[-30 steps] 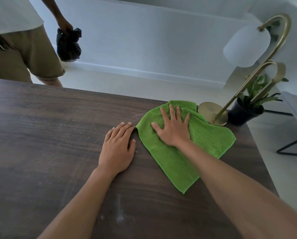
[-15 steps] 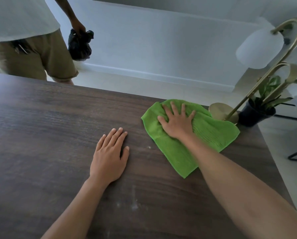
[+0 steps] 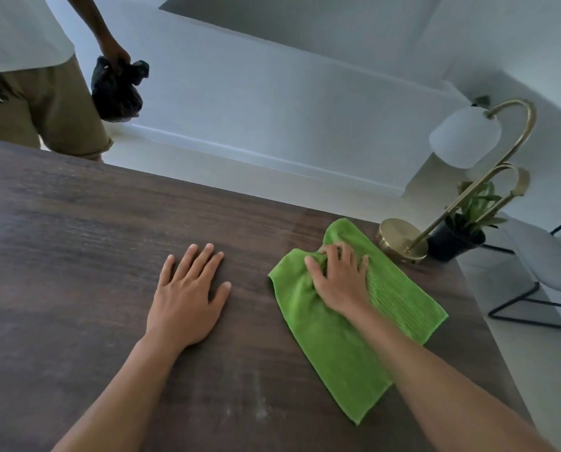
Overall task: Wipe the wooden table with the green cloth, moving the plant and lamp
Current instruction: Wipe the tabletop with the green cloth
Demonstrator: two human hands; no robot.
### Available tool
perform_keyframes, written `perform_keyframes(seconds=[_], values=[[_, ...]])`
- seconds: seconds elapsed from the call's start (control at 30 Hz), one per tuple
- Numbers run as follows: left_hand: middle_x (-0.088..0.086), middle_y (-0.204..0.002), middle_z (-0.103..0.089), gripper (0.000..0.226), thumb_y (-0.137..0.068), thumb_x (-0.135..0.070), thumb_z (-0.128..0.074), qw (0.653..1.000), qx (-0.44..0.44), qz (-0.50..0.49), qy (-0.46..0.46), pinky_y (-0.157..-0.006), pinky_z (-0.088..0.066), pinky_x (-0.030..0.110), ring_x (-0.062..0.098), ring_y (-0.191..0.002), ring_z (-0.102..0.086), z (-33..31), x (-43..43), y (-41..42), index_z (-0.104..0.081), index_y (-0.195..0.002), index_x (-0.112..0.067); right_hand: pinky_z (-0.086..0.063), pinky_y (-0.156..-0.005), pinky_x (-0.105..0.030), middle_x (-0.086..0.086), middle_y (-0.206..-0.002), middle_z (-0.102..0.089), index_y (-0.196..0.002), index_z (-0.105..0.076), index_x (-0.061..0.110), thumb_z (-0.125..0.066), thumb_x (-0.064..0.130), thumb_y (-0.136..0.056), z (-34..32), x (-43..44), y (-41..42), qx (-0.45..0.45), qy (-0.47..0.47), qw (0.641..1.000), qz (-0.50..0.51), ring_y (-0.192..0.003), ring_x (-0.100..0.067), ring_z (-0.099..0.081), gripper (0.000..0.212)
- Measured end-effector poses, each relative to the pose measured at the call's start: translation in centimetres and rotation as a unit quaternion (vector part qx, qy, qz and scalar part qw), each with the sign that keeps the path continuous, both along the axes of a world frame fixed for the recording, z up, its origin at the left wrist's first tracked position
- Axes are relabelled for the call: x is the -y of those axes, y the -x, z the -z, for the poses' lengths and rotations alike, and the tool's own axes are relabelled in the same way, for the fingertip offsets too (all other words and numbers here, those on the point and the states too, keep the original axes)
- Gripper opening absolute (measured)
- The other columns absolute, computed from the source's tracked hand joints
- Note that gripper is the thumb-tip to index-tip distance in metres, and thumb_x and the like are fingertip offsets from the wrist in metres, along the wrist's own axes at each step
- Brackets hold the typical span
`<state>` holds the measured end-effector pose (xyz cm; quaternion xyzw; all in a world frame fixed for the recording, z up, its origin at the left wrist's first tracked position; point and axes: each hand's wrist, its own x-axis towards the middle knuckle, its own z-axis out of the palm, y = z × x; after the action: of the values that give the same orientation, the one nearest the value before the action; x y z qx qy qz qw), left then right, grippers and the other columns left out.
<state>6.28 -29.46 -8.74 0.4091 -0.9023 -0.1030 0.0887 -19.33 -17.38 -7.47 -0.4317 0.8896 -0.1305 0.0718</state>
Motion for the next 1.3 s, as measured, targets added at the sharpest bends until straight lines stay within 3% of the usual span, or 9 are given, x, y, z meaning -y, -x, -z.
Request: perform_keyframes(seconds=[0.1,0.2,0.37,0.57,0.77,0.9,1.0,1.17,1.3], values=[[-0.010,-0.162,-0.005,0.069,-0.092,-0.061,-0.011,1.000,0.000,-0.023,0.006,-0.121,0.006,0.045,0.013,-0.149,0.006,0.0,0.4,0.1,-0.014,-0.154,-0.031,0.010,-0.117,-0.056,-0.011,-0.162,-0.007,-0.151,-0.021,0.027,-0.027,0.069,-0.092,1.0,5.1,2.9,-0.033,-0.040,0.998,0.019,-0.150,-0.031,-0.010,0.073],[-0.008,-0.163,-0.008,0.066,-0.095,-0.055,-0.013,0.999,-0.012,-0.033,0.012,-0.120,0.004,0.047,0.016,-0.150,0.003,0.2,0.4,0.4,-0.016,-0.154,-0.028,0.007,-0.120,-0.053,-0.016,-0.163,0.014,-0.156,0.006,0.020,-0.014,0.078,-0.088,1.2,10.0,4.7,-0.046,-0.102,0.993,0.022,-0.150,-0.031,0.012,0.092],[-0.007,-0.162,-0.011,0.063,-0.096,-0.047,-0.011,0.999,-0.027,-0.036,0.011,-0.121,0.003,0.045,0.013,-0.150,0.001,0.0,0.2,0.5,-0.019,-0.154,-0.022,0.000,-0.122,-0.051,-0.011,-0.165,0.003,-0.157,0.000,0.013,-0.009,0.069,-0.093,0.7,12.7,1.8,-0.061,-0.118,0.990,-0.039,-0.151,-0.027,0.005,0.086],[-0.002,-0.160,-0.023,0.063,-0.094,-0.038,-0.014,0.997,-0.057,-0.046,0.001,-0.121,-0.002,0.041,0.012,-0.149,-0.011,-0.4,1.0,0.7,-0.032,-0.150,-0.017,0.012,-0.118,-0.056,0.012,-0.164,0.003,-0.156,-0.010,0.028,-0.015,0.059,-0.090,-0.2,1.3,-6.3,-0.046,-0.071,0.974,-0.209,-0.150,-0.014,0.016,0.073],[-0.004,-0.162,-0.015,0.055,-0.101,-0.035,-0.019,0.997,-0.062,-0.042,-0.012,-0.122,0.003,0.040,0.011,-0.149,-0.003,-0.5,1.3,0.4,-0.024,-0.153,-0.019,0.007,-0.114,-0.067,0.008,-0.135,-0.032,-0.122,-0.041,0.032,-0.010,0.062,-0.087,-1.2,-0.1,-2.8,0.068,-0.036,0.995,-0.064,-0.136,-0.018,-0.035,0.055],[-0.004,-0.161,-0.020,0.060,-0.096,-0.038,-0.015,0.997,-0.065,-0.045,-0.001,-0.122,0.002,0.040,0.011,-0.149,-0.007,0.0,1.4,0.5,-0.028,-0.152,-0.019,0.006,-0.115,-0.065,-0.004,-0.163,-0.007,-0.152,-0.019,0.026,-0.014,0.065,-0.096,-0.1,8.3,0.4,-0.029,-0.090,0.995,0.016,-0.150,-0.026,-0.014,0.069],[-0.003,-0.159,-0.025,0.058,-0.096,-0.034,-0.018,0.997,-0.068,-0.047,0.007,-0.122,-0.003,0.042,0.013,-0.149,-0.012,0.0,1.2,0.9,-0.033,-0.149,-0.018,0.002,-0.117,-0.063,-0.006,-0.164,0.012,-0.156,0.005,0.024,-0.004,0.067,-0.095,0.4,12.6,-0.3,-0.060,-0.129,0.989,-0.029,-0.151,-0.027,0.008,0.075],[0.000,-0.157,-0.032,0.057,-0.095,-0.030,-0.019,0.996,-0.076,-0.045,0.005,-0.121,-0.009,0.045,0.015,-0.148,-0.018,-0.1,1.6,1.3,-0.039,-0.146,-0.015,0.011,-0.116,-0.063,0.005,-0.164,0.008,-0.155,-0.002,0.038,-0.014,0.065,-0.095,0.3,8.2,-5.8,-0.077,-0.096,0.975,-0.184,-0.150,-0.026,0.015,0.067],[0.001,-0.157,-0.031,0.050,-0.099,-0.026,-0.026,0.996,-0.076,-0.048,-0.006,-0.121,-0.009,0.047,0.016,-0.148,-0.017,-0.4,2.2,1.8,-0.039,-0.146,-0.015,0.013,-0.115,-0.063,0.000,-0.165,-0.003,-0.149,-0.010,0.051,-0.016,0.076,-0.087,-0.1,2.6,-2.8,-0.054,-0.111,0.988,-0.090,-0.149,-0.036,0.011,0.067]])
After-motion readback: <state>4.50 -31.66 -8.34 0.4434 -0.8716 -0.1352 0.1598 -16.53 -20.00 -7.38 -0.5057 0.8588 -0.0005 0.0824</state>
